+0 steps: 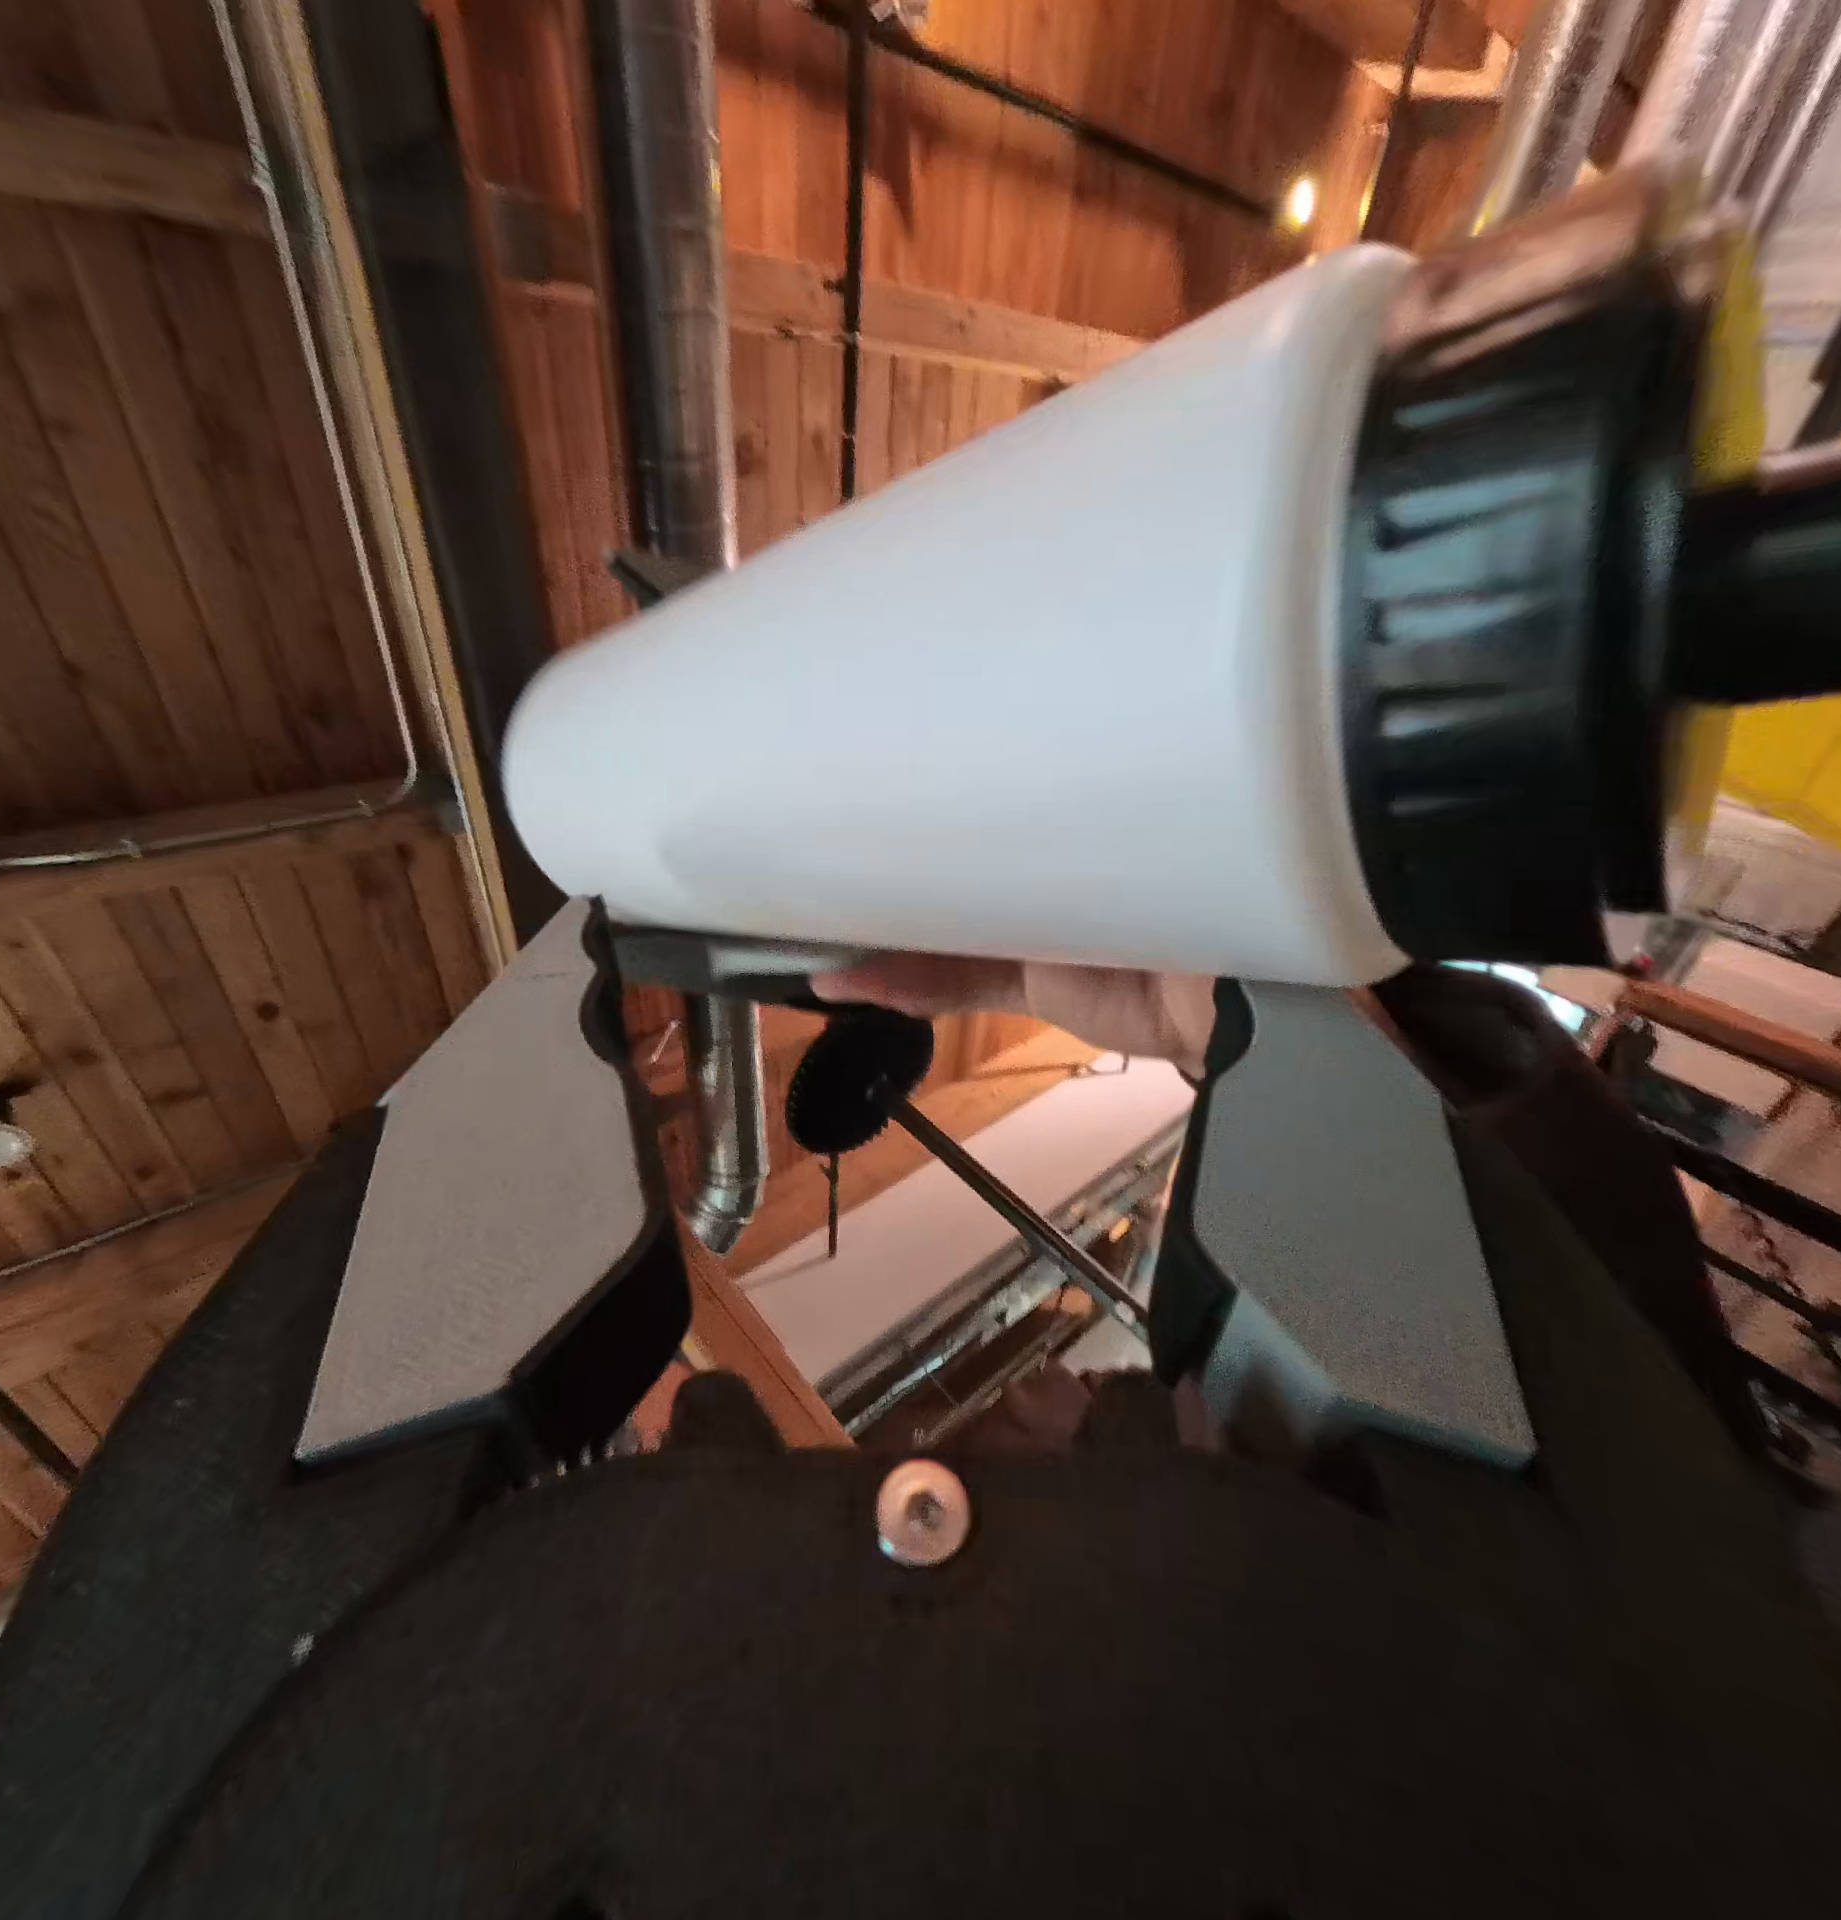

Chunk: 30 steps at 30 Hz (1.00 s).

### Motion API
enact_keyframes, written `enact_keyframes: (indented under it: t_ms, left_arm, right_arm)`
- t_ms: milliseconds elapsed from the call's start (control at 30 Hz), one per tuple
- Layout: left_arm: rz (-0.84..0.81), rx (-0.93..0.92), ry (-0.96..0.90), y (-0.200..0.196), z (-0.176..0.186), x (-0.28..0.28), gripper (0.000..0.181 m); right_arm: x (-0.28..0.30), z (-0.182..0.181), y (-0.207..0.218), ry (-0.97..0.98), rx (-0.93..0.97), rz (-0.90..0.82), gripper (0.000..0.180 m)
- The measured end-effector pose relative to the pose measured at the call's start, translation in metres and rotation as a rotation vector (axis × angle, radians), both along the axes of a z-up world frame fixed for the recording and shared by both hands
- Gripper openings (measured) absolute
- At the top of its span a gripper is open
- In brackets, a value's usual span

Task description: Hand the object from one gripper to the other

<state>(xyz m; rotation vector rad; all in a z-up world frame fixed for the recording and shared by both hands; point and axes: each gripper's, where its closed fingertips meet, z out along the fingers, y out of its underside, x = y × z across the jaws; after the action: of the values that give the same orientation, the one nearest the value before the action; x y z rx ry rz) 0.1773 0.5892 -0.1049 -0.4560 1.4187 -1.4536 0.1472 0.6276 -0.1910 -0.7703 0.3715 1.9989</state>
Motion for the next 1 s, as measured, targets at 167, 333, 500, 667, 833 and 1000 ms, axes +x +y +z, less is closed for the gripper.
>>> enact_keyframes:
  t_ms: [167,333,500,667,833,1000]
  left_arm:
    - [-0.052,0.147,-0.273,-0.031,-0.010,-0.036,0.088]
    - [-0.028,0.330,-0.346,-0.050,-0.039,-0.047,0.087]
    - [0.056,0.628,-0.379,-0.073,-0.085,-0.047,0.087]
    - [0.133,0.977,-0.449,-0.092,-0.125,-0.050,0.087]
    - [0.144,0.994,-0.440,-0.086,-0.126,-0.056,0.087]
    - [0.258,0.974,-0.481,-0.069,-0.129,-0.053,0.086]
  right_arm:
    - [0.009,0.004,-0.003,0.015,-0.003,-0.035,0.112]
    - [0.015,-0.004,-0.002,0.004,-0.051,-0.060,0.112]
    - [0.000,-0.016,0.003,0.015,-0.074,-0.006,0.114]
    - [-0.006,-0.015,-0.007,0.007,-0.005,0.098,0.113]
    - [0.000,-0.018,-0.005,-0.014,0.001,0.075,0.101]
    - [0.015,-0.019,-0.003,-0.096,-0.031,-0.060,0.100]
